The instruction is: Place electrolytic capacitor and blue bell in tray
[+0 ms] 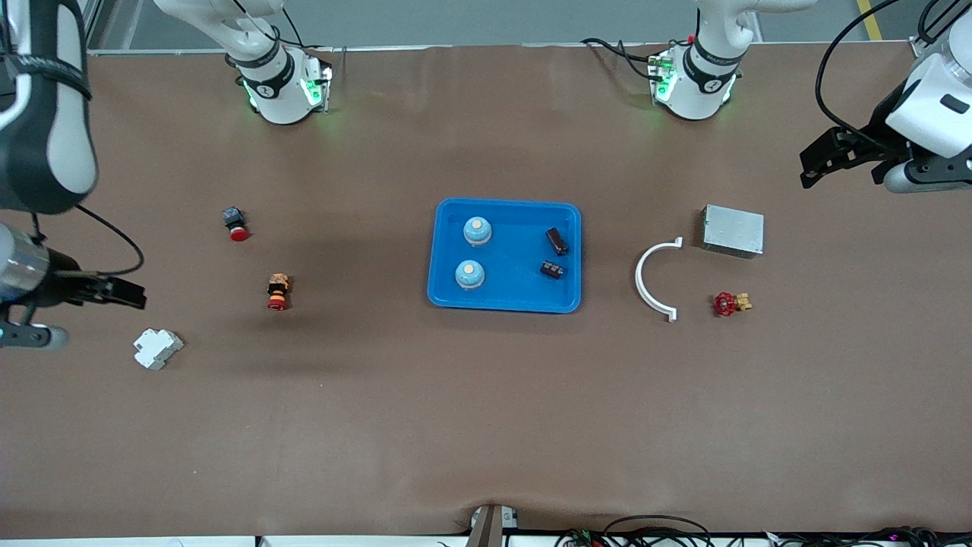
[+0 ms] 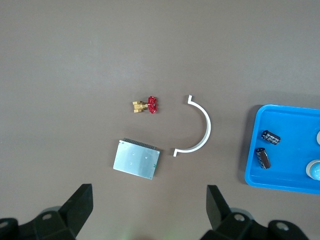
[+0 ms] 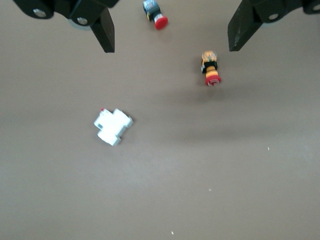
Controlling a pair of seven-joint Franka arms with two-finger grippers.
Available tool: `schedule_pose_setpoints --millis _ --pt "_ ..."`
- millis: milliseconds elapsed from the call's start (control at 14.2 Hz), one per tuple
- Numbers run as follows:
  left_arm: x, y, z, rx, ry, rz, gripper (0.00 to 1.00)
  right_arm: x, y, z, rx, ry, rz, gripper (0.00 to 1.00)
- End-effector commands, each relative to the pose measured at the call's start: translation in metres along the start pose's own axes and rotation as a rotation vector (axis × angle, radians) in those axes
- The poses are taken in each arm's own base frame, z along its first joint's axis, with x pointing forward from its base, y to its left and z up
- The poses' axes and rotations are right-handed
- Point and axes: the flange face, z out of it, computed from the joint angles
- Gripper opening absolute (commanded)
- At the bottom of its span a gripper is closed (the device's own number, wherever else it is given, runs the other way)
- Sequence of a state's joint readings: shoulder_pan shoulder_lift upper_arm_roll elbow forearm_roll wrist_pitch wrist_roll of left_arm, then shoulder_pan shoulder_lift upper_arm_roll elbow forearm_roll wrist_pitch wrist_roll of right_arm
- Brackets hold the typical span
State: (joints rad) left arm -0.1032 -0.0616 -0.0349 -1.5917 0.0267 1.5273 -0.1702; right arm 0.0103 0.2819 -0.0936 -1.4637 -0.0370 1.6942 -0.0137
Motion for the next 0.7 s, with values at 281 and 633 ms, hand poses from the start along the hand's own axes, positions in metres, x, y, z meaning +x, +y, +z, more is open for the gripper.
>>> schedule_pose_setpoints --millis 281,633 --pt "-0.009 0.001 -0.006 0.017 0.005 -0.004 1.00 -0.058 0.008 -0.070 0.027 -0.009 -0.008 1.00" --pt "-0.008 0.000 -0.004 0.018 0.001 -0.007 1.00 -0.084 0.015 -0.089 0.037 -0.001 -0.053 1.00"
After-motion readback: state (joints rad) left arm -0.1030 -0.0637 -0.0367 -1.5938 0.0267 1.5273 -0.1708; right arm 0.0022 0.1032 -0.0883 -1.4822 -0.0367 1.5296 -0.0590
